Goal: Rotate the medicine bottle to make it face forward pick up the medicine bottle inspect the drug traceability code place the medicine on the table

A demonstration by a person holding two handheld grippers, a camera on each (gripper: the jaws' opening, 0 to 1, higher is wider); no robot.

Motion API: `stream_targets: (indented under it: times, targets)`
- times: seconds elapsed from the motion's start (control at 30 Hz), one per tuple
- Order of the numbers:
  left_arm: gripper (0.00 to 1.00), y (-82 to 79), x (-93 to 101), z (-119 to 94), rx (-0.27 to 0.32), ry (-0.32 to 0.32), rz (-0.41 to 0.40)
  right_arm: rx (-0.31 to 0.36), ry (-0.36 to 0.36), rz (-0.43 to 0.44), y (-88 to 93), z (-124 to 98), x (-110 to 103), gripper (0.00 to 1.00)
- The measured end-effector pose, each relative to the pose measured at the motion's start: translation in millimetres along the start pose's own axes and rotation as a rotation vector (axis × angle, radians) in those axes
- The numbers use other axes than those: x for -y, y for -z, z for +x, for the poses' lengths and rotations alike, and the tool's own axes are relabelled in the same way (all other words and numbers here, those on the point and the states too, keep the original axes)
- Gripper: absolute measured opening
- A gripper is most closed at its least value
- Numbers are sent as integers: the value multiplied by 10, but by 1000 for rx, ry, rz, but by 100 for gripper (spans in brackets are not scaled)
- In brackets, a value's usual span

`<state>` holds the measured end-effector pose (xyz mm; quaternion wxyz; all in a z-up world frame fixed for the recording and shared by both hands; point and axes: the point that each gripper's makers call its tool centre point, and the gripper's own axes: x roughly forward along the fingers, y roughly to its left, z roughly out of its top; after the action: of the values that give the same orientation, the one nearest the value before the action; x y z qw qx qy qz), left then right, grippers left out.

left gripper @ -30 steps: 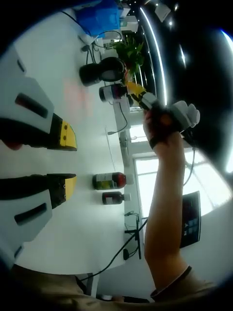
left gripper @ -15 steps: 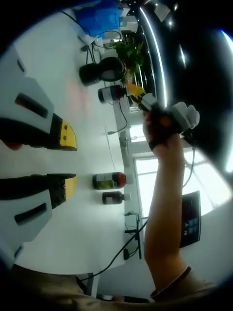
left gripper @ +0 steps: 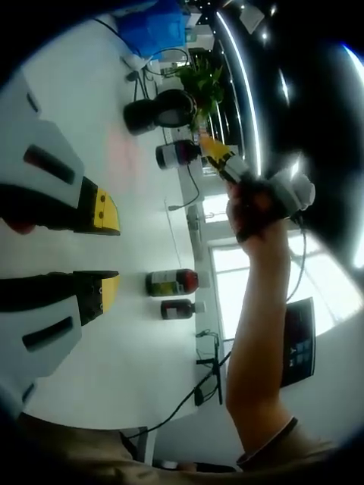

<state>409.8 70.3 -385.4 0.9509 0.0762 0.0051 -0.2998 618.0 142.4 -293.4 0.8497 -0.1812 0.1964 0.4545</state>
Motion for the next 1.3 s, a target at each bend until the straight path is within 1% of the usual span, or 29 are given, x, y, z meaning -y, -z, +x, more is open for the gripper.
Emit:
stream_targets:
  times: [0.4,0.73,0.97,1.3]
  targets:
    - [11,-8,0,-3,-3,0,2,3,7,14,59,-58,30,14]
    - [11,-3,-17,-2,-9,-5,4,10,15,6,84,-241,33,14]
    - [11,3,-28,-4,-10,-6,4,12,26,0,171,-425,25,14]
    - [11,14,-32,-3,-16,-10,10,7,16,-5,357,-568,-86,14]
